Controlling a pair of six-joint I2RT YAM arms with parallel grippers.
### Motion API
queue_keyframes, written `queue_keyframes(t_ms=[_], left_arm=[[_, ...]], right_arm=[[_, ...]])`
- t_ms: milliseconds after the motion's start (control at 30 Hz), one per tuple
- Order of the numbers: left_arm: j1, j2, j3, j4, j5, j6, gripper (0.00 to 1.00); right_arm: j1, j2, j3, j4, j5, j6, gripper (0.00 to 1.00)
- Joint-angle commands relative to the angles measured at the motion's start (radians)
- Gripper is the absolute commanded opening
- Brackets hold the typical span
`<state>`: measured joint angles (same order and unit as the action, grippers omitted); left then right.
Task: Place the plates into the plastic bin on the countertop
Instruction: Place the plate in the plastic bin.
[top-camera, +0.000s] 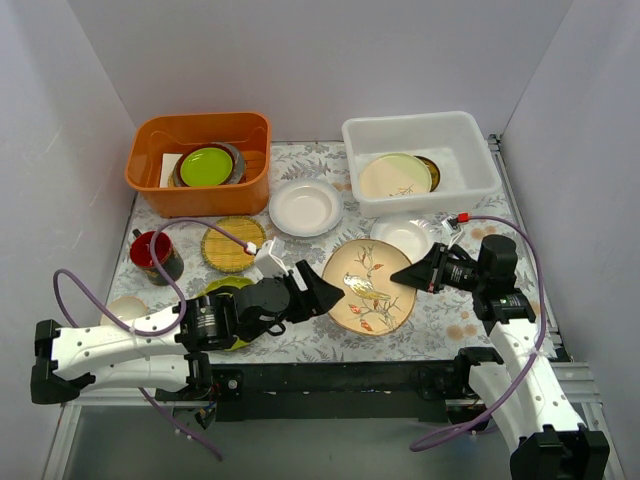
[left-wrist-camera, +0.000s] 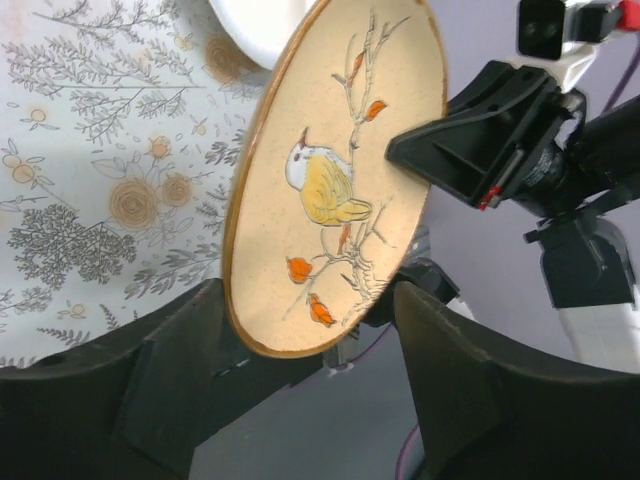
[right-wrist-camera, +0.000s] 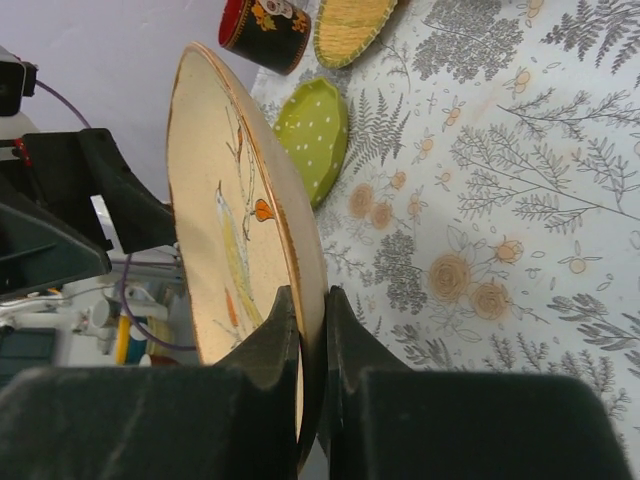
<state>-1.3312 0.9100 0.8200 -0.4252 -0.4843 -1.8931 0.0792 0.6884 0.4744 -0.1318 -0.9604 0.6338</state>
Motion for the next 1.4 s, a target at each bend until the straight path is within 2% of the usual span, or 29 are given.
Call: queue_keyframes(t_ms=[0,67,167,300,500,600,867,1100,1367], left_arm=[[-0.003,-0.042,0.114,-0.035,-0.086,-0.003,0.74],[-0.003,-0.036,0.152,-0.082,-0.106,0.005,0.84],[-0.003,-0.017,0.195,-0.170,-0.137,0.014,0.92],[-0.003,0.029,0.292,-0.305,-0.169,0.066,0.98],[-0.003,0.176,0.421,-0.515,-0.209,0.083,0.98],[-0.003,0.224,0.447,-0.556,-0.223,0.088,0.98],[-0.003,0.335,0.505,-0.733,-0.257,0.026,0.98],[-0.003,0.356,0.470,-0.787,-0.241,-0.035,0.98],[-0.003,0.334,0.400,-0.837,-0.229,-0.127,0.98]], right_arm=[[-0.002,-0.003,0.029,0.018,0.029,-0.051,0.01],[-0.001,0.002,0.033,0.012,0.032,-0.059,0.01],[-0.002,0.011,0.047,0.001,0.041,-0.066,0.01],[-0.001,0.033,0.073,-0.008,0.049,-0.088,0.01],[-0.001,0.080,0.124,-0.017,0.074,-0.106,0.01],[-0.002,0.121,0.154,-0.020,0.092,-0.115,0.01],[-0.001,0.298,0.410,-0.120,0.170,-0.203,0.01],[-0.005,0.431,0.617,-0.138,0.241,-0.227,0.01],[-0.030,0.608,0.840,-0.109,0.255,-0.197,0.01]])
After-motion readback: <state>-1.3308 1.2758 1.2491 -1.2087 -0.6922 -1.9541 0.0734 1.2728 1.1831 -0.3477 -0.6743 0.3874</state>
